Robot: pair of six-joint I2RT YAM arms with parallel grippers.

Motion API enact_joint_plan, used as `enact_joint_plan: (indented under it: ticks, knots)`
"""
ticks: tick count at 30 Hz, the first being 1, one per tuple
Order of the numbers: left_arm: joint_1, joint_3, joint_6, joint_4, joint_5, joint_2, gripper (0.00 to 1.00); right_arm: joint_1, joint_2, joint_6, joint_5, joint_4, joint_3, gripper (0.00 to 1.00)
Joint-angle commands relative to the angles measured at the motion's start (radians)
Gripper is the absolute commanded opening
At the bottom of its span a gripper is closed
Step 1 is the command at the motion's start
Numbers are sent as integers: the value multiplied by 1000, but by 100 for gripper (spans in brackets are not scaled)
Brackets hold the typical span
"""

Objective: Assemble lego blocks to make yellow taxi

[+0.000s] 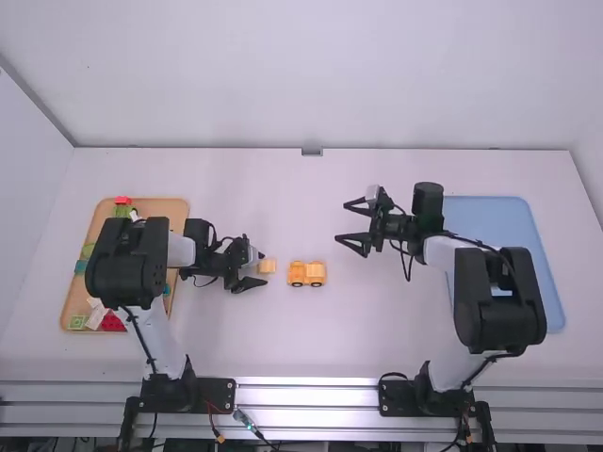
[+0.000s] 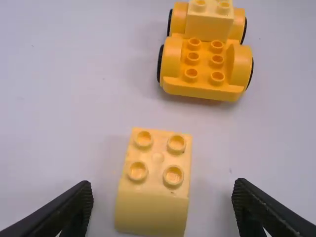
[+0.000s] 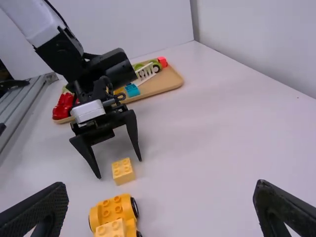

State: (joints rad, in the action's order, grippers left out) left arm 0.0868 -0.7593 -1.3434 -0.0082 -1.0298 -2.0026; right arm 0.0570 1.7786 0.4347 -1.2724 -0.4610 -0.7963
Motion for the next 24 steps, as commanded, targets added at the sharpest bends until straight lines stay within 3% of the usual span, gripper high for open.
enact_joint_plan:
  ticks: [1, 3, 4, 8, 19, 24]
  knots:
    - [2, -24, -40, -21, -36, -22, 72, 17, -19, 18, -10, -2, 7, 99]
    - [-1, -35, -45, -37, -36, -25, 66, 24, -19, 18, -3, -3, 7, 99]
    - [-8, -34, -42, -34, -29, -25, 58, 29, -19, 18, -3, -3, 7, 99]
    - [-8, -20, -42, -6, -29, -27, 48, 26, -19, 18, -3, -3, 7, 99]
    - [-8, 50, -38, 112, -32, -28, 41, 28, -19, 6, -14, -5, 7, 99]
    - [-8, 50, -37, 123, -37, -27, 33, 28, -19, 7, -14, 3, 7, 99]
